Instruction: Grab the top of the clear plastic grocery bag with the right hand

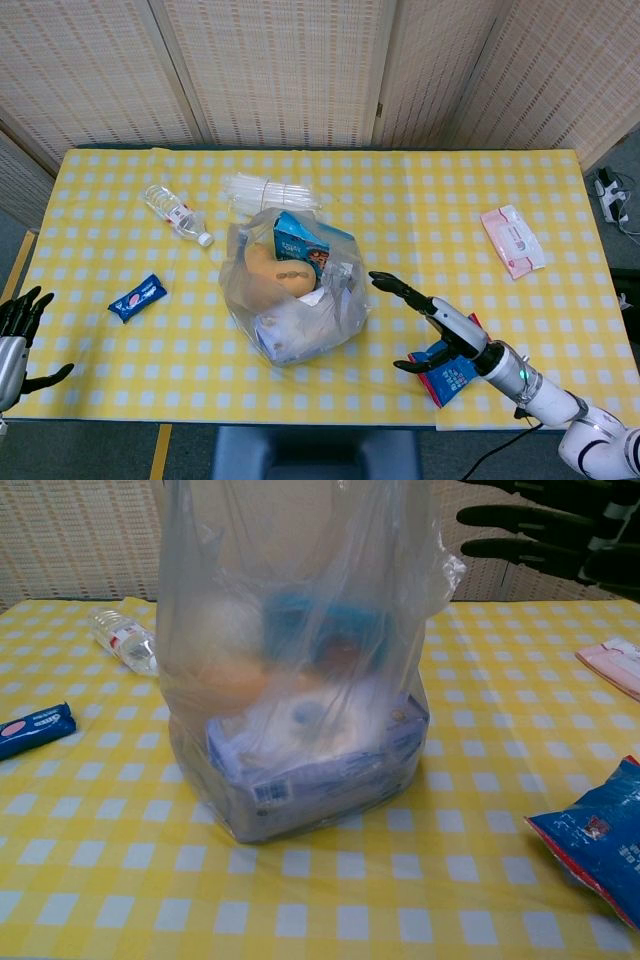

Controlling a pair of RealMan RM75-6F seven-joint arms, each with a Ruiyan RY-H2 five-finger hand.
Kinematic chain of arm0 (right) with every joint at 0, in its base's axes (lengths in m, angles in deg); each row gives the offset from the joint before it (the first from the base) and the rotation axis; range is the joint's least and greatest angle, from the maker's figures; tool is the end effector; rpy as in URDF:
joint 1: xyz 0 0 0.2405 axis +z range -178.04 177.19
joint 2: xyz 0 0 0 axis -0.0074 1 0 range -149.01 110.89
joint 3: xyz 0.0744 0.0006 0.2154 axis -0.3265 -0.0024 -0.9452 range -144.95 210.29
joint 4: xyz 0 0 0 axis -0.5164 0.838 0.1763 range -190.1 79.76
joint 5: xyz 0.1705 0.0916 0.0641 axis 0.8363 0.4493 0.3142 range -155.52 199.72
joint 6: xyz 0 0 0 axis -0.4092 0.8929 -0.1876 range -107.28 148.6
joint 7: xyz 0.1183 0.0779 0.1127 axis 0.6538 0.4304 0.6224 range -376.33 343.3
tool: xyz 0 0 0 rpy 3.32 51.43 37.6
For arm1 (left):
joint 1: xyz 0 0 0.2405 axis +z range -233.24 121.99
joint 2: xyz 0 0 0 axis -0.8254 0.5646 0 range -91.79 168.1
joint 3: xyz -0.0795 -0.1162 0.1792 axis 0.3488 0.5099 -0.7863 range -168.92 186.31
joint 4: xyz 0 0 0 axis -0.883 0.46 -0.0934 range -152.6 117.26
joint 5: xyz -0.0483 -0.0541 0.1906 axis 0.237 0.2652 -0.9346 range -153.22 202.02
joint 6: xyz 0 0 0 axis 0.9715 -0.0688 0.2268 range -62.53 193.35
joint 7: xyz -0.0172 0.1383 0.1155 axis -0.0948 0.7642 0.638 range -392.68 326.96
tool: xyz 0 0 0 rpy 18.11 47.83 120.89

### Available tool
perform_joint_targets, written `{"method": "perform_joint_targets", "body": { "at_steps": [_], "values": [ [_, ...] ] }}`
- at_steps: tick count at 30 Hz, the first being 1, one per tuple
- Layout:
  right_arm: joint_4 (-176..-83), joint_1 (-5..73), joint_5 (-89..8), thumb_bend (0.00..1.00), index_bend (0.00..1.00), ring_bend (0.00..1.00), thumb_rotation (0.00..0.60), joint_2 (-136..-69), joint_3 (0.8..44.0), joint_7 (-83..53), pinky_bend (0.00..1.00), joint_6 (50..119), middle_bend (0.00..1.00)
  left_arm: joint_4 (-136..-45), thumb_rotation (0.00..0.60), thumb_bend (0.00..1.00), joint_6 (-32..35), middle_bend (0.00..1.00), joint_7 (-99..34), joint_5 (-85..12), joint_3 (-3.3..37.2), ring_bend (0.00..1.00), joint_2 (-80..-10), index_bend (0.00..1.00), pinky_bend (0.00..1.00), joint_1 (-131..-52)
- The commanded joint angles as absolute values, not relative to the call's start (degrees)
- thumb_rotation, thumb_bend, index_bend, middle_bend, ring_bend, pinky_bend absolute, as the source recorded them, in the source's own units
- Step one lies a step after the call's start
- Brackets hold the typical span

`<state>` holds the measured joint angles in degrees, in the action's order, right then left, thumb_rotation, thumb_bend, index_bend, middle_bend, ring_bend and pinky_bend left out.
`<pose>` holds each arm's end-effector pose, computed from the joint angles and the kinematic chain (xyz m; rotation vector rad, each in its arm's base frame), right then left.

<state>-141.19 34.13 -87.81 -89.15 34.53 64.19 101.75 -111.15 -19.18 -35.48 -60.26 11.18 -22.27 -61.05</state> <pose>-0.1185 -0.2763 0.0763 -1.5653 1.8322 -1.7377 -0.2873 0.2170 0.1688 -1.3742 -0.9160 -0.8979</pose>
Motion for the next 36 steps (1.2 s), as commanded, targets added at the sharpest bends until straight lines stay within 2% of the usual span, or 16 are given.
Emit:
{"method": "perform_joint_targets", "body": {
  "at_steps": [1, 12, 22, 36],
  "values": [
    [-139.25, 35.95, -87.77, 0.27, 0.0, 0.0, 0.6, -91.25, 34.89, 67.32, 0.0, 102.67, 0.0, -111.12, 0.6, 0.17, -19.79, 0.0, -35.75, -60.54, 11.14, 0.0, -22.12, 0.0, 0.0, -60.69],
    [-140.28, 37.61, -87.93, 0.27, 0.0, 0.0, 0.6, -90.29, 36.25, 68.8, 0.0, 104.82, 0.0, -110.86, 0.6, 0.17, -20.49, 0.0, -36.17, -61.19, 11.1, 0.0, -22.06, 0.0, 0.0, -60.33],
    [-139.41, 41.08, -86.45, 0.27, 0.0, 0.0, 0.6, -92.53, 35.19, 71.15, 0.0, 103.49, 0.0, -110.68, 0.6, 0.17, -20.81, 0.0, -37.2, -60.88, 11.35, 0.0, -21.7, 0.0, 0.0, -60.02],
    [-136.02, 48.7, -81.91, 0.26, 0.0, 0.0, 0.6, -97.93, 31.83, 77.93, 0.0, 96.7, 0.0, -110.0, 0.6, 0.17, -20.65, 0.0, -39.77, -60.82, 11.39, 0.0, -20.99, 0.0, 0.0, -59.79]
  ]
}}
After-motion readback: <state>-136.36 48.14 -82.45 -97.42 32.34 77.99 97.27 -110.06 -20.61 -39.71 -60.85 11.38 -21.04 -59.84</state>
